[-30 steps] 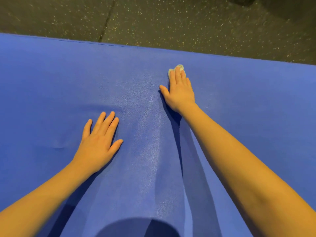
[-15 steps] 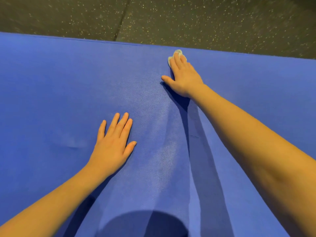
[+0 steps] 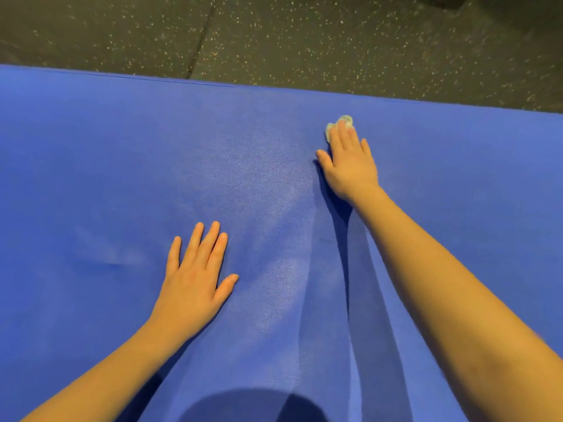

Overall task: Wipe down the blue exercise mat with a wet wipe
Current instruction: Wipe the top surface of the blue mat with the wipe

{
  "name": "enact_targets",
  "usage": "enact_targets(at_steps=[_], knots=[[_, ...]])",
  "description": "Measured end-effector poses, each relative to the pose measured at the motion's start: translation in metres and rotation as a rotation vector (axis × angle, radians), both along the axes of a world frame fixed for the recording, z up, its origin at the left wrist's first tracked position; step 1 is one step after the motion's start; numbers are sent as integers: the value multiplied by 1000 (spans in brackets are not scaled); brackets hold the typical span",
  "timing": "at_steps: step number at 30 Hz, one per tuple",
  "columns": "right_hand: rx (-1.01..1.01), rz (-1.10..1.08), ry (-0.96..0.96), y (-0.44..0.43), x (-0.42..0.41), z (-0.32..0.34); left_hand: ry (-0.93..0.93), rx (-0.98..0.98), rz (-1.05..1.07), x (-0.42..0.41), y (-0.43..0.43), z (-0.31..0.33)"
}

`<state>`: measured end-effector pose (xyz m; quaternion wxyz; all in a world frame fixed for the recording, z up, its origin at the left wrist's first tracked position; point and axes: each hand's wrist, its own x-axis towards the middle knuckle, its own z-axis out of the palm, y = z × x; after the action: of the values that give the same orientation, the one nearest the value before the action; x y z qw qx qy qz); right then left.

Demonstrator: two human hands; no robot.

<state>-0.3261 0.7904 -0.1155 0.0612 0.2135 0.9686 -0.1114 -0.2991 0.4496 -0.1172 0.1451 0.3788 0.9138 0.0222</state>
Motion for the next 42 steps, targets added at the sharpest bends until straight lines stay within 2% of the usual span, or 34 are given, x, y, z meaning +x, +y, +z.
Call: enact_targets(at_steps=[1,3,6,8,11,13,14,17,19,20,22,24,25,28,30,31,33,36,38,40,42], knots=[[-13,-76,11,-7,1,-1,2,-5,-1,0,-1,0],[-48,-46,47,-34,8,-6,9,-14,-1,-1,-1,-1],[-156,276,5,-67,37,-3,18,-26,-6,0,1,-1],[-121,377,-17,-58,55,-2,25,-36,-14,-1,2,-2],[-52,162,-8,-37,66,-3,27,-42,-6,-1,2,0],[-76,-9,8,-47,69,-3,19,-35,-14,6,1,2],[-105,-26,23,-58,72,-3,10,-32,-27,13,0,2],[-189,222,1,-91,88,0,-32,-39,-40,31,-3,3],[-140,342,-8,-87,98,2,-41,-54,-37,31,-5,4],[-104,319,3,-80,99,2,-41,-58,-42,30,-5,5],[-66,136,12,-67,100,0,-47,-68,-59,27,-6,8],[-90,-39,7,-68,105,-2,-52,-75,-67,25,-7,9],[-115,-59,8,-75,109,-3,-56,-81,-67,25,-7,10],[-199,157,-6,-97,129,4,-56,-102,-56,24,-6,11],[-160,297,-23,-91,139,6,-66,-125,-47,23,-5,12],[-118,283,-18,-83,142,8,-75,-135,-38,24,-5,13],[-68,107,-25,-70,144,7,-85,-141,-18,25,-6,14],[-112,-98,-21,-85,145,4,-73,-122,-20,29,-8,17],[-209,-43,-12,-108,150,6,-64,-109,-43,34,-10,17],[-273,103,-39,-119,161,12,-79,-99,-47,39,-12,18],[-236,197,-50,-110,170,16,-114,-77,-30,46,-15,19]])
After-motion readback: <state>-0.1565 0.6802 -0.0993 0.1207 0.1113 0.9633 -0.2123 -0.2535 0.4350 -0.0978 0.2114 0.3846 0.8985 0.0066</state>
